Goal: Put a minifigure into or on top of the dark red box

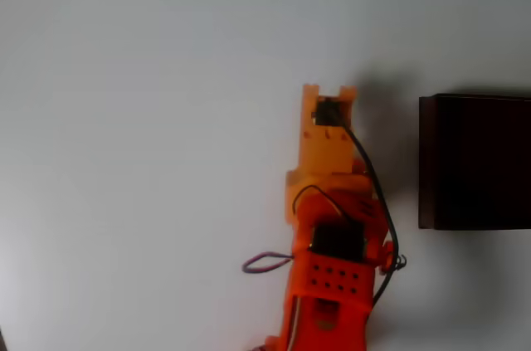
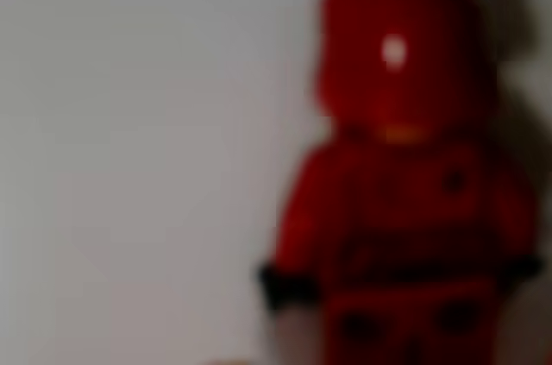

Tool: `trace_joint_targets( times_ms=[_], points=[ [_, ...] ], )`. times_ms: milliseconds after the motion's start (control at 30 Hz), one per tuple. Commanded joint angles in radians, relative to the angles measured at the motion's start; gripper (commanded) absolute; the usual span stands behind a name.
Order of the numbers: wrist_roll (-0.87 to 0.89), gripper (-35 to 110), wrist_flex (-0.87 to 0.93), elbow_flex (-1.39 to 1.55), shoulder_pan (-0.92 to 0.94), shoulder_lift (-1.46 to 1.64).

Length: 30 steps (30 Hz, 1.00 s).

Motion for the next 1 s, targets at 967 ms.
trace_joint_targets(
  times_ms=[967],
  points=[
    [0.055, 7, -0.08, 0.049, 0.014, 0.015]
  ],
)
